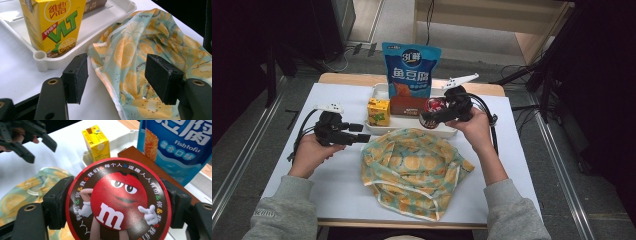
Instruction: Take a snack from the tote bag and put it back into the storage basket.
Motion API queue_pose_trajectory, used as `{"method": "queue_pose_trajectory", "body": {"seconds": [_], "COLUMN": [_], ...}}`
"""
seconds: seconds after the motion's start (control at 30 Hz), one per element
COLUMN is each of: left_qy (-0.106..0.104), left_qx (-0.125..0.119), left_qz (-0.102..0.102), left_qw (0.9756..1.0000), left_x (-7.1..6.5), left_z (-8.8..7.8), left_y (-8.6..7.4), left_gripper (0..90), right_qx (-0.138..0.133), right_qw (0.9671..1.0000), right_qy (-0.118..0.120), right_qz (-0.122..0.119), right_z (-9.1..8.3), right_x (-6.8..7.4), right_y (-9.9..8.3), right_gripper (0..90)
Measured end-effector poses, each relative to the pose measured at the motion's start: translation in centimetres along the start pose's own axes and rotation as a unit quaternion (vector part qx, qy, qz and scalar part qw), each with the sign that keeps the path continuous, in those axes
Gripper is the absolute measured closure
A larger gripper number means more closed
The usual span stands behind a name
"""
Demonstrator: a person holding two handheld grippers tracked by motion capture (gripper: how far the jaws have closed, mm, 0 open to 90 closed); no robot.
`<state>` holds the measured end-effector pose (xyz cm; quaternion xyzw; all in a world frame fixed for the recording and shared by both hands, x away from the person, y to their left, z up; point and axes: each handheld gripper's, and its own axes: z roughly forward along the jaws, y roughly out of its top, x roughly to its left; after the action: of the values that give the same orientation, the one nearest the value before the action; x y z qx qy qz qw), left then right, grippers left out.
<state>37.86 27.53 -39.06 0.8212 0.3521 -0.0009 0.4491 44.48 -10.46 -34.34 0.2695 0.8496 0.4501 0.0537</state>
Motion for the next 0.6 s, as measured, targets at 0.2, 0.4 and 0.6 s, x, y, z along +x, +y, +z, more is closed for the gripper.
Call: {"method": "queue_pose_trajectory", "body": {"seconds": [0.2, 0.4, 0.6], "left_qy": [-0.002, -0.003, -0.004], "left_qx": [0.003, 0.006, 0.008], "left_qz": [-0.002, -0.003, -0.003], "left_qw": [1.0000, 1.0000, 1.0000], "left_x": [0.0, 0.0, 0.0], "left_z": [0.1, 0.3, 0.4], "left_y": [-0.1, -0.2, -0.2], "left_gripper": [35.7, 35.7, 35.7], "right_qx": [0.003, 0.013, 0.018], "right_qw": [0.9999, 0.9995, 0.9991], "right_qy": [-0.014, -0.027, -0.035], "right_qz": [0.002, 0.003, 0.012], "right_z": [0.7, 1.8, 2.8], "right_x": [-0.8, -1.5, -2.3], "right_y": [-0.1, -0.5, -1.0], "right_gripper": [23.2, 23.2, 23.2]}}
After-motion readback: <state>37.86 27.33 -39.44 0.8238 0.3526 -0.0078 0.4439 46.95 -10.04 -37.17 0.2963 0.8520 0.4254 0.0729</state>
